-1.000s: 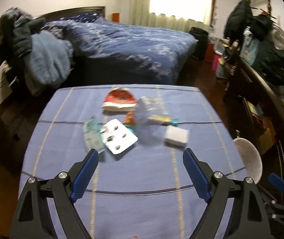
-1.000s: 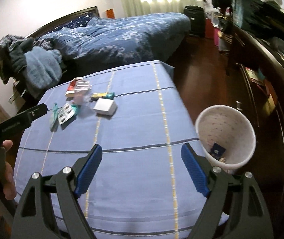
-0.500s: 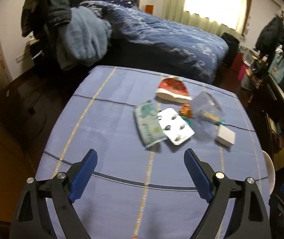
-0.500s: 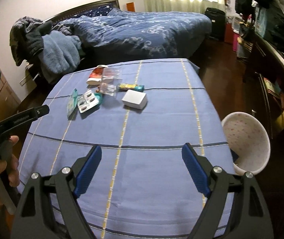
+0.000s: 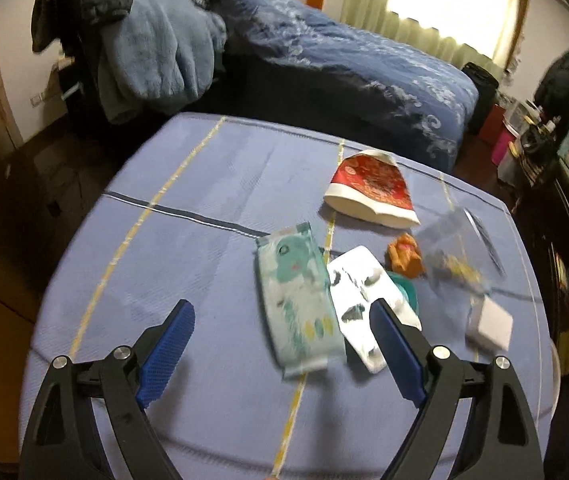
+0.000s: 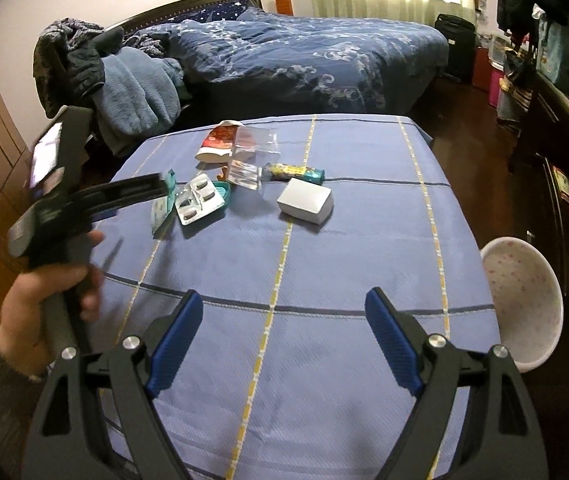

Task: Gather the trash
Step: 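Grasp the green wipes pack with the left tool while the right tool grasps the clear plastic bag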

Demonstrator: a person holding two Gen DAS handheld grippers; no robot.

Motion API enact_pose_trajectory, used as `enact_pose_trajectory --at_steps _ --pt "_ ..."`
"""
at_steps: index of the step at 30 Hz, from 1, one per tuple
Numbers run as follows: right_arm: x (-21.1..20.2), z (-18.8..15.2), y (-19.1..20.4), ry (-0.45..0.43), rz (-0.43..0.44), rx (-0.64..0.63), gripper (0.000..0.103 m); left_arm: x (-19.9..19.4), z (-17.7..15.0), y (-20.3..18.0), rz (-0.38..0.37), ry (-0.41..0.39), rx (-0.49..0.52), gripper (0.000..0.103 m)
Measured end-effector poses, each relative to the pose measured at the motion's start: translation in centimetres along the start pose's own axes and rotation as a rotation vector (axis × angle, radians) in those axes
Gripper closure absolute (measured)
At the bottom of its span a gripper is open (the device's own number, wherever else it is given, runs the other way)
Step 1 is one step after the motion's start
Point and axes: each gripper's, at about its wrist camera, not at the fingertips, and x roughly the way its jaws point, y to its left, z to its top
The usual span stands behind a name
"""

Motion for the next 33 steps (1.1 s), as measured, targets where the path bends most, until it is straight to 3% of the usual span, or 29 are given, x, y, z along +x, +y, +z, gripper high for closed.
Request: enact_pose_trajectory --at_steps 6,8,10,13,22,31,33 --pt "1.0 1.2 0.1 -0.003 0.009 -0.007 0.019 3.0 0.8 0.1 0.026 0.038 -0.044 0.016" --pt "1.3 1.7 0.3 -0.007 0.011 -0.011 0.019 3.5 0.8 0.2 0.032 0.046 -0.046 0.024" --pt "1.8 2.3 0.5 -0.015 0.010 -0.015 0.019 3.5 0.7 0.2 0.048 0.035 -0.031 0.045" --pt "2.9 3.5 0.8 -0.025 0.022 -0.011 0.019 3.4 0.8 -0.1 0.034 0.029 -0.006 0.057" --pt "8.3 8.7 2.0 -0.082 0.047 -0.005 0.019 1.7 1.1 2.6 0.004 -0.014 -0.067 0.060" --pt "14.9 12.0 2.4 -0.036 0.029 0.020 0.019 -0.2 1.3 4.5 0.028 -0.042 -0.065 0.059" --pt "15.5 12.2 2.5 -0.030 0.035 0.026 0.024 -0.2 1.3 4.7 0.031 -0.041 -0.059 0.059"
